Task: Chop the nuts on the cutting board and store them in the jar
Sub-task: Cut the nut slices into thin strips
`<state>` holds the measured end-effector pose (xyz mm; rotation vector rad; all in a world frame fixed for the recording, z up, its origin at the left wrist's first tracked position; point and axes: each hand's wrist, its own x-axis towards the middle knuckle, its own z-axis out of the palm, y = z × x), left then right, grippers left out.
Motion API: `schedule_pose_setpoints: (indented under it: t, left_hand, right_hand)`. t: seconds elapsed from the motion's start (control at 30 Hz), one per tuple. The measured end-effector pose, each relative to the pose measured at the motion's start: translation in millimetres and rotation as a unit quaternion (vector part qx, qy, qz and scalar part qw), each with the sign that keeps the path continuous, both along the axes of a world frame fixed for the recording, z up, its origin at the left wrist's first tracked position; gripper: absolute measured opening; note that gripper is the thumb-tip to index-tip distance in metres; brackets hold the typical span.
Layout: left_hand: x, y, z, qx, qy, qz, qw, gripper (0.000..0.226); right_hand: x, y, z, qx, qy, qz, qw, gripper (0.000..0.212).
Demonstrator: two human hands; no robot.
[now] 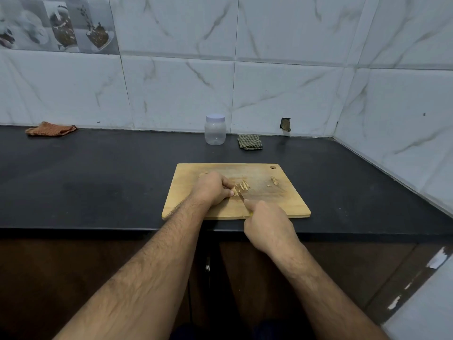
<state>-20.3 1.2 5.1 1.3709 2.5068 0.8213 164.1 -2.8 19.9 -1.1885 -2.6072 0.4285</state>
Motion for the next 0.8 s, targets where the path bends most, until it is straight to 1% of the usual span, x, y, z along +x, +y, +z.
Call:
schedule_pose_setpoints:
  t: [0.2, 0.37, 0.5, 0.8]
  left_hand:
    - [3, -2, 0, 0.006, -0.015, 0.002, 1.000, 0.025]
    - [3, -3, 1, 0.009, -0.021, 0.008, 1.000, 0.025]
    - [2, -1, -1, 0.009, -0.023, 0.007, 1.000, 0.025]
    - [-1, 4, -6, 0.014, -0.018, 0.013, 1.000, 0.023]
  right_hand:
    - [-5, 4, 3, -0.005, 0.002, -0.008, 1.000, 0.058]
    - [-18, 13, 13, -0.006, 0.015, 0.007, 1.000, 0.057]
    - [-26, 16, 13, -0.019, 0.001, 0.012, 1.000, 0.054]
    - [-34, 18, 14, -0.014, -0.023, 0.011, 1.000, 0.052]
